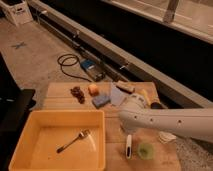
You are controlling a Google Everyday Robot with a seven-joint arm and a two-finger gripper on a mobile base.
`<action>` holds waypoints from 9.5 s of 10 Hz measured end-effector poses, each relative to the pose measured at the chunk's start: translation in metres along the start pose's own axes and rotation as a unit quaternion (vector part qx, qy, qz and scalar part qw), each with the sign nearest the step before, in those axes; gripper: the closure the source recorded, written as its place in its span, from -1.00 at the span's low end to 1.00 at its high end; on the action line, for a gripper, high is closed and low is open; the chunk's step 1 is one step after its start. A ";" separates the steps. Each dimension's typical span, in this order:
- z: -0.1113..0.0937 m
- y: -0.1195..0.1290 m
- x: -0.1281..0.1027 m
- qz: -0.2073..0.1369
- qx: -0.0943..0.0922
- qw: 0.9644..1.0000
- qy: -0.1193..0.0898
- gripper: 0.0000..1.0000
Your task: Wipe tray with brush
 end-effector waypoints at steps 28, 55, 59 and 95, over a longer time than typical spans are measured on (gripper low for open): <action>0.007 -0.055 -0.014 0.087 0.019 0.996 0.020 1.00; -0.124 0.213 -0.142 -0.293 -0.095 0.935 -0.176 1.00; -0.086 0.262 -0.143 -0.343 -0.147 0.916 -0.151 1.00; 0.028 0.326 -0.092 -0.337 -0.265 0.903 -0.028 1.00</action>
